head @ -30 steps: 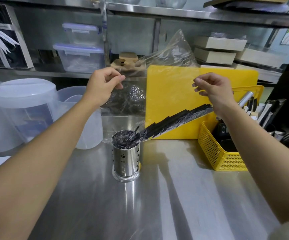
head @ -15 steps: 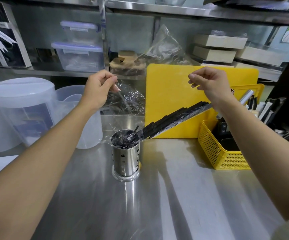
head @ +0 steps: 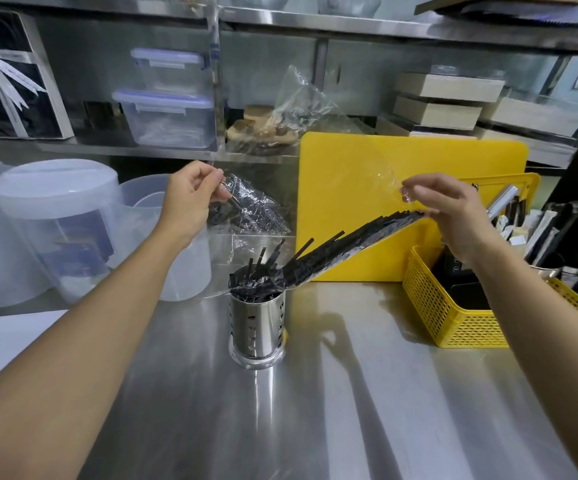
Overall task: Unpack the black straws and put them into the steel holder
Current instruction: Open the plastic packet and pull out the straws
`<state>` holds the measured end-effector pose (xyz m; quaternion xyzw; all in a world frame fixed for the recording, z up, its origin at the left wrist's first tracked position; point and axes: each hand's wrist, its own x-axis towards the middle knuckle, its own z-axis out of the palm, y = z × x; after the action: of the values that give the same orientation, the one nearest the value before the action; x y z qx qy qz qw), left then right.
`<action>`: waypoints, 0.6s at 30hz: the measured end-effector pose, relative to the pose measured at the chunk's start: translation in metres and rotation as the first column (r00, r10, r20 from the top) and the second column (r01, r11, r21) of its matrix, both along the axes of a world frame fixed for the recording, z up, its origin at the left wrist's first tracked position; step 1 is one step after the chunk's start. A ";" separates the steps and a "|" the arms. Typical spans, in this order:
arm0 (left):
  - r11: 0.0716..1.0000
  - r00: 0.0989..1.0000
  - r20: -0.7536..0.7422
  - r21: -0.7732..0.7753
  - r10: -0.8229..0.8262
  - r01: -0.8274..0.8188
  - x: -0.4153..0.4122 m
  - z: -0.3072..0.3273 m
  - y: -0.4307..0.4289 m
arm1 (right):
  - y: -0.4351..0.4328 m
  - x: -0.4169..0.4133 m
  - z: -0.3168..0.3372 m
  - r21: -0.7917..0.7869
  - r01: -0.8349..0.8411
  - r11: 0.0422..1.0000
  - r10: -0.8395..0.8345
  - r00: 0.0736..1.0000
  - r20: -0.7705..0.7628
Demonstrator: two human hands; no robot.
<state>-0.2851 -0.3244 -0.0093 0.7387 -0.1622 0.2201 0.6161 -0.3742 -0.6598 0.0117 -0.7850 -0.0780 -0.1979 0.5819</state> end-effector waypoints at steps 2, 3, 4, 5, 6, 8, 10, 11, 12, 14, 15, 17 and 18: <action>1.000 1.000 -0.009 -0.001 0.000 0.000 0.001 -0.002 0.000 | -0.007 -0.003 -0.009 0.055 -0.040 0.998 0.043 0.998 -0.050; 1.000 1.000 -0.013 0.001 0.002 -0.002 0.001 -0.003 -0.001 | -0.010 -0.002 -0.014 0.082 -0.043 0.996 0.048 0.997 -0.062; 1.000 1.000 -0.018 0.004 0.005 -0.005 0.001 -0.004 -0.001 | -0.011 -0.002 -0.018 0.103 -0.034 0.994 0.041 0.997 -0.065; 1.000 1.000 -0.022 0.005 0.009 -0.009 0.000 -0.005 -0.002 | -0.011 -0.002 -0.021 0.117 -0.019 0.993 0.026 0.998 -0.056; 1.000 1.000 -0.024 0.008 0.014 -0.014 0.000 -0.007 -0.002 | -0.010 -0.001 -0.023 0.127 -0.001 0.992 0.007 0.999 -0.041; 0.999 0.999 -0.026 0.014 0.029 -0.029 -0.001 -0.009 -0.002 | -0.004 0.000 -0.022 0.137 0.057 0.989 -0.057 0.998 -0.004; 0.999 0.998 -0.042 -0.010 0.043 -0.044 -0.001 -0.011 0.001 | 0.005 0.005 -0.015 0.147 0.113 0.983 -0.120 0.992 0.043; 0.998 0.997 -0.057 -0.035 0.050 -0.052 0.000 -0.013 0.003 | 0.009 0.008 -0.011 0.142 0.137 0.980 -0.147 0.987 0.066; 0.996 0.996 -0.073 -0.068 0.056 -0.061 0.000 -0.014 0.005 | 0.014 0.011 -0.006 0.132 0.151 0.980 -0.162 0.983 0.084; 0.988 0.993 -0.099 -0.129 0.069 -0.081 -0.001 -0.018 0.010 | 0.027 0.017 0.004 0.114 0.151 0.982 -0.163 0.982 0.100; 0.984 0.990 -0.111 -0.148 0.083 -0.099 -0.001 -0.021 0.012 | 0.035 0.019 0.009 0.104 0.149 0.983 -0.159 0.982 0.101; 0.973 0.982 -0.147 -0.177 0.120 -0.145 -0.002 -0.028 0.016 | 0.048 0.024 0.018 0.099 0.142 0.985 -0.153 0.983 0.106; 0.966 0.976 -0.169 -0.192 0.140 -0.172 -0.002 -0.032 0.019 | 0.055 0.027 0.022 0.100 0.137 0.986 -0.148 0.983 0.110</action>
<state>-0.2869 -0.3054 -0.0408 0.6963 -0.0315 0.2259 0.6806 -0.3472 -0.6044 0.0340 -0.7481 -0.0466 -0.2881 0.5960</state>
